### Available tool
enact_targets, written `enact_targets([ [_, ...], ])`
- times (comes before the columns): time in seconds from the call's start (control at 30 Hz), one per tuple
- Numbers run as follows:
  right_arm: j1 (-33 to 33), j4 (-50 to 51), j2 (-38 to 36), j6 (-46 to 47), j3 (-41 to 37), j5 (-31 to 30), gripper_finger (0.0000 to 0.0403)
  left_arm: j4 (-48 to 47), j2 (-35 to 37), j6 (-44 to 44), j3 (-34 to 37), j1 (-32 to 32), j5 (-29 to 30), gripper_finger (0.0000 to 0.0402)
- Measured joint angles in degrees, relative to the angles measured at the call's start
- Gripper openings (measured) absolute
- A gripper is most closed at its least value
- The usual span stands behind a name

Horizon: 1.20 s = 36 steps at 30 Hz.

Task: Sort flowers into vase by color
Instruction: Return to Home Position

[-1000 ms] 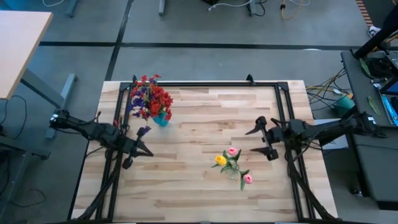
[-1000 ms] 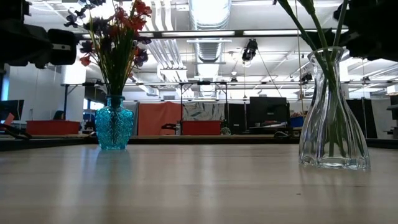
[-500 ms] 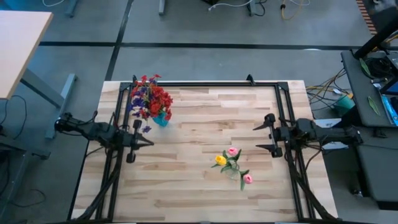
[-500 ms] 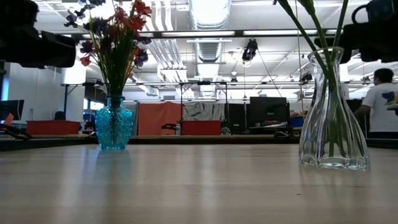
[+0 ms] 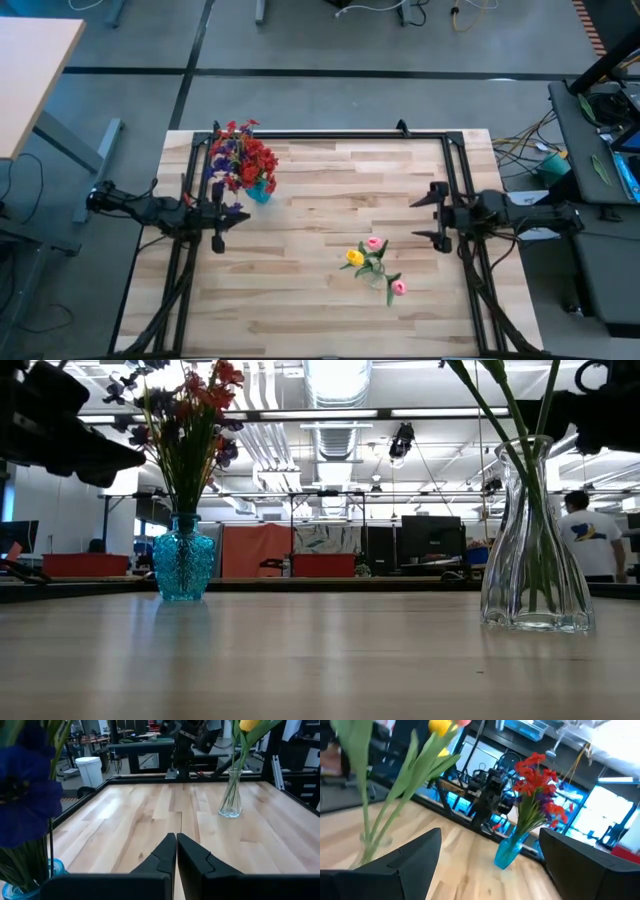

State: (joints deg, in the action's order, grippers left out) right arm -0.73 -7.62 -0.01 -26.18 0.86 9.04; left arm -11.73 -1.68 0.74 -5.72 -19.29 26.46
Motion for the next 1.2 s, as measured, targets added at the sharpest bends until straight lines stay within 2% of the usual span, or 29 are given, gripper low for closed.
enact_targets([
  [0.17, 0.00, -0.04, 0.50, 3.64, 1.34, -0.19, 0.0327, 0.21, -0.32, 0.01, 0.00, 0.00, 0.00, 0.0000],
  [1.2, 0.01, 0.09, 0.57, 3.68, 1.46, -0.16, 0.0327, 0.15, -0.86, 0.01, 0.00, 0.00, -0.02, 0.0000],
])
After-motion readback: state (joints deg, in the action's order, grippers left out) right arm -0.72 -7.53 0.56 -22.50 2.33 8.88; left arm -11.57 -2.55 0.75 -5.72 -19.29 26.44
